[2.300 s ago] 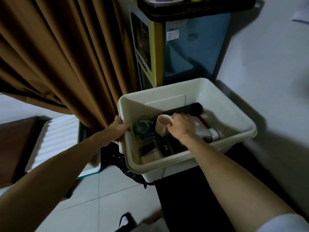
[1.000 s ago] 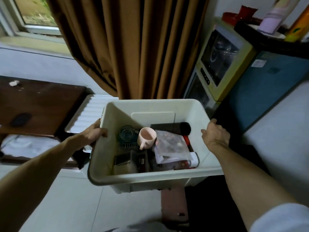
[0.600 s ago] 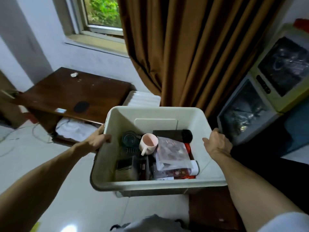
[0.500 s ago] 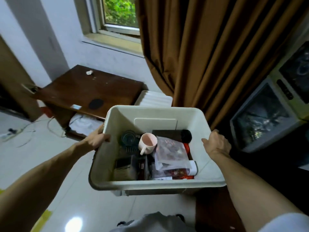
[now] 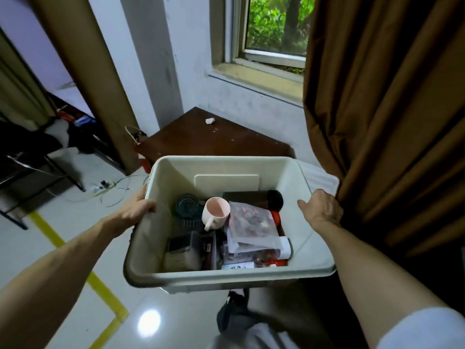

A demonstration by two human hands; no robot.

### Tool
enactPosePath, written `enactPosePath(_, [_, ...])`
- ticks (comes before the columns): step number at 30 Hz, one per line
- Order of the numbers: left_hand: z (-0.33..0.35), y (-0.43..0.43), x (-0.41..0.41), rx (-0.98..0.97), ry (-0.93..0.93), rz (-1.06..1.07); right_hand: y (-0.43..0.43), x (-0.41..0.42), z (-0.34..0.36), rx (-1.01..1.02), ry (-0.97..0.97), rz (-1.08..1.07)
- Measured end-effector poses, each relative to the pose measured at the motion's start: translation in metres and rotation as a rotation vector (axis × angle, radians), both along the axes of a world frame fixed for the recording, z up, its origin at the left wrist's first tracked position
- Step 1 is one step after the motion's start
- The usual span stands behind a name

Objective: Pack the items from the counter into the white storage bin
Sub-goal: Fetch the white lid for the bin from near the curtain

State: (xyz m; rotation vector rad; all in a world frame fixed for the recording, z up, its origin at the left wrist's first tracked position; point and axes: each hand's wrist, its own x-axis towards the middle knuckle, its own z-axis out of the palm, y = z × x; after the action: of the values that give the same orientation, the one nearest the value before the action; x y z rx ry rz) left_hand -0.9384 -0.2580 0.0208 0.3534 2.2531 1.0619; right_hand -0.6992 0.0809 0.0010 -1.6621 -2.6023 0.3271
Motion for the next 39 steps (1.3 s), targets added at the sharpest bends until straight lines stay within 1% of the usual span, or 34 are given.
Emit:
enactPosePath(5, [-0.006, 0.023, -0.073, -0.029, -0.005, 0.068, 0.039, -0.089, -0.002, -0.046, 0.052, 0.059])
enactPosePath(8, [-0.001, 0.047, -0.108, -0.005, 0.016, 0.092, 0.066, -0.133, -0.005, -0.060, 0.073, 0.062])
enactPosePath(14, [-0.011, 0.088, -0.176, 0.025, 0.017, 0.086, 0.107, -0.201, -0.010, -0.056, 0.076, 0.045])
enactPosePath(18, [-0.030, 0.110, -0.233, -0.012, 0.006, 0.051, 0.127, -0.243, -0.020, -0.049, 0.029, 0.019])
enactPosePath(24, [-0.057, 0.159, -0.333, -0.042, -0.055, -0.083, 0.148, -0.302, -0.041, -0.065, -0.013, -0.086])
enactPosePath(30, [-0.065, 0.209, -0.448, -0.046, -0.123, -0.267, 0.154, -0.357, -0.059, -0.137, -0.066, -0.277])
enactPosePath(33, [-0.069, 0.236, -0.489, -0.032, -0.118, -0.312, 0.151, -0.379, -0.064, -0.196, -0.087, -0.355])
enactPosePath(35, [-0.073, 0.252, -0.516, -0.046, -0.073, -0.306, 0.151, -0.395, -0.063, -0.229, -0.084, -0.387])
enactPosePath(37, [-0.079, 0.264, -0.539, -0.052, -0.041, -0.329, 0.152, -0.411, -0.061, -0.220, -0.088, -0.440])
enactPosePath(39, [-0.082, 0.277, -0.557, -0.051, -0.050, -0.353, 0.155, -0.425, -0.062, -0.214, -0.095, -0.481])
